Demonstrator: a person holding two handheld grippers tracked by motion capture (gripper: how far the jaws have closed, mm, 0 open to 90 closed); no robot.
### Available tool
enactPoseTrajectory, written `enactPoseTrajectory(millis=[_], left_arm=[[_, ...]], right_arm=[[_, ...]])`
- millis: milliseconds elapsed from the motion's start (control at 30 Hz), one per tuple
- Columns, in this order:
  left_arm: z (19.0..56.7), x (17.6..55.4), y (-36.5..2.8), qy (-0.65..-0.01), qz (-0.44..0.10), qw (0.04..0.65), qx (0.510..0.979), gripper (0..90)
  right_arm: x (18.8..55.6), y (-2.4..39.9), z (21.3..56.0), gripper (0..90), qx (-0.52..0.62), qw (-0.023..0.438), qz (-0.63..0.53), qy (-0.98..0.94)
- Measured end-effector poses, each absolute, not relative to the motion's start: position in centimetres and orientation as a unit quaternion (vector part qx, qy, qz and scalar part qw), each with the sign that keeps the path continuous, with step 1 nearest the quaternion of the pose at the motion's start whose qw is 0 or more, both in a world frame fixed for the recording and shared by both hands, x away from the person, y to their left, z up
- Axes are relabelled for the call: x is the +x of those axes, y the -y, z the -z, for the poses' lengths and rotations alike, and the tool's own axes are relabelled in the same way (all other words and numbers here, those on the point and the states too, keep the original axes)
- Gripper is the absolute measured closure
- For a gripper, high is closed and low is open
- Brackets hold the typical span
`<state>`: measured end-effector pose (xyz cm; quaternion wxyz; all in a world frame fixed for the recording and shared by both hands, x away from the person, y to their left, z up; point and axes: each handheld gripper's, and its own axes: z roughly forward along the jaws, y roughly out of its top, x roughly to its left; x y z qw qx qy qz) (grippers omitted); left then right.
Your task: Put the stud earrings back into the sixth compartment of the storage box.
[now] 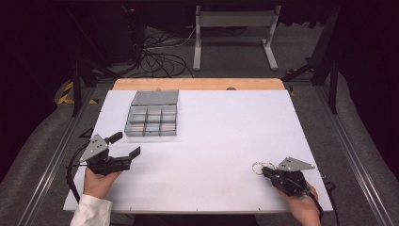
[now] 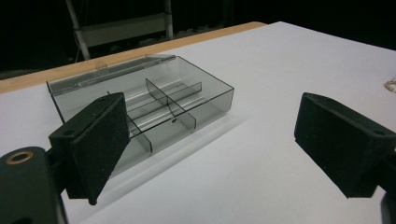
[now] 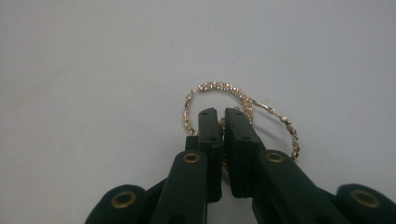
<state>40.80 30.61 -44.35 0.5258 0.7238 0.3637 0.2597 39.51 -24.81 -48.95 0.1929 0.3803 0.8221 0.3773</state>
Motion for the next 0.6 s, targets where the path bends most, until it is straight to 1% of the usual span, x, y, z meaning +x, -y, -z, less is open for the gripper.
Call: enactPoseTrajectory(millis=[167, 267, 600], left_arm=[[44.5, 40.8, -30.6, -0.361, -0.262, 0.523, 0.726, 11.0], [44.6, 40.8, -30.6, -0.361, -0.261, 0.524, 0.726, 11.0], [44.9, 40.8, -30.9, -0.367, -0.263, 0.525, 0.722, 10.9]], right_arm=[[39.7, 24.0, 48.1, 86.6, 0.373, 0.199, -0.405, -0.811], [40.2, 22.8, 47.9, 86.6, 0.366, 0.193, -0.420, -0.808], [41.8, 17.7, 47.2, 86.6, 0.325, 0.184, -0.438, -0.818]])
